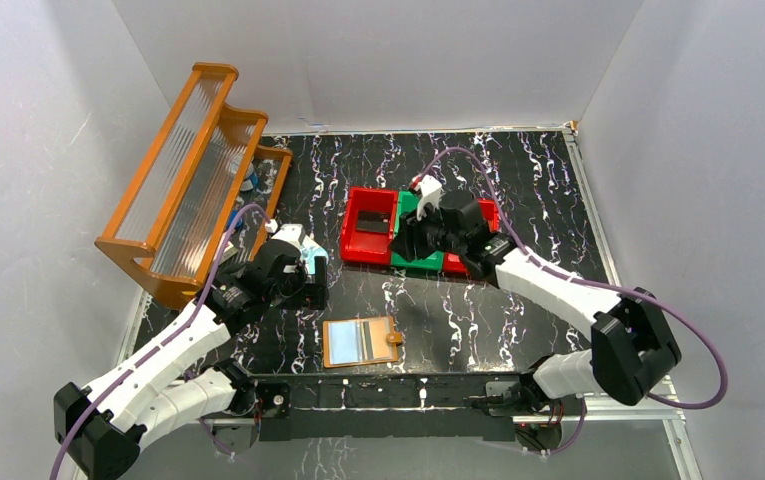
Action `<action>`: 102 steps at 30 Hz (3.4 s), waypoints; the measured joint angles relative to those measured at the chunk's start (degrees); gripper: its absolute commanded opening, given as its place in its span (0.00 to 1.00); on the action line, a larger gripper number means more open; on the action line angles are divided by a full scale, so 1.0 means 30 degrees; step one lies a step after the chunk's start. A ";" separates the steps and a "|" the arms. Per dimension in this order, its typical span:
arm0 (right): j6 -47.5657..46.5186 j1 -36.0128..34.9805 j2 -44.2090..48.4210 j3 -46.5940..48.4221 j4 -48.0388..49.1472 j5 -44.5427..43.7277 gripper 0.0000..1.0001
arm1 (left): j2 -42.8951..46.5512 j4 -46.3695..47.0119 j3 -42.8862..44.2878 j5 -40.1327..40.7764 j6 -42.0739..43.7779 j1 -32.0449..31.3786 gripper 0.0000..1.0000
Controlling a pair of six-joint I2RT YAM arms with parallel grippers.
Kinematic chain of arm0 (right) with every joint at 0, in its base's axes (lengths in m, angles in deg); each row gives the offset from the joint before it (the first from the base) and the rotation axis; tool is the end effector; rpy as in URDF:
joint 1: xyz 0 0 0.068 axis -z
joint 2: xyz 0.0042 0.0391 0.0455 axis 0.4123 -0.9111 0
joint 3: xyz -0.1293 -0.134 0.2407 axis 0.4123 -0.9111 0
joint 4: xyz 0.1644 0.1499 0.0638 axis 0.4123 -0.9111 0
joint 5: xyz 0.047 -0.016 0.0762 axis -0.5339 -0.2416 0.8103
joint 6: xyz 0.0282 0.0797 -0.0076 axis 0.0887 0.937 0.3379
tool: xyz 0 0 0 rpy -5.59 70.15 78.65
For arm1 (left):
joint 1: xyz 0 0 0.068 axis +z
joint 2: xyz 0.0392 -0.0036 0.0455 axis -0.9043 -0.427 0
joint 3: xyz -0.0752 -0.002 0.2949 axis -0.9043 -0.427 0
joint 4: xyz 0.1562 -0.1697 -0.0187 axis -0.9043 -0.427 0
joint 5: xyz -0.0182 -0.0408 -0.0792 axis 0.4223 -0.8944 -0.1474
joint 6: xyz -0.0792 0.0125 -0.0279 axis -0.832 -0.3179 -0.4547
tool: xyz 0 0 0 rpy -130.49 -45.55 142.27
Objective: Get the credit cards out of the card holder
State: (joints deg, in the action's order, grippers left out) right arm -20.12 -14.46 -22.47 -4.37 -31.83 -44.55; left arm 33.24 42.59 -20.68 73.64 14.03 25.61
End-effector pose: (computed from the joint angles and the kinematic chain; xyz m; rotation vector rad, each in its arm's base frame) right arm 0.2298 0.2018 0.3064 -0.6476 1.9257 0.7067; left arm 0.1323 -0.0894 0.2721 0.0947 2.3394 -0.3844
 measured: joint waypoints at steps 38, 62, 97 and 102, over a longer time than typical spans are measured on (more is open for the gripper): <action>1.6232 -1.0448 -0.3570 -0.0750 -0.4969 -0.8480 0.44 | -0.0998 0.2827 -0.1151 -0.5064 -0.0408 0.0000 0.80; 1.9096 -1.0054 -0.1282 -0.5858 -0.0940 -0.8444 0.29 | -0.5246 0.8123 -0.3082 -1.0936 -0.2841 -0.0845 0.48; 1.8717 -0.8816 -0.0765 -0.6076 -0.0364 -0.6171 0.42 | -0.5894 1.0484 -0.5887 -0.9581 -0.4736 -0.1508 0.43; 1.8054 -0.8816 0.0058 -0.5537 -0.1348 -0.5814 0.35 | -0.5595 1.0098 -0.5880 -0.9347 -0.4728 -0.1508 0.45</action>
State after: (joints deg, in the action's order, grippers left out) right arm 34.04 -40.91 -22.30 -20.98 -35.87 -61.99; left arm 16.45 72.88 -38.32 45.59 -0.15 21.09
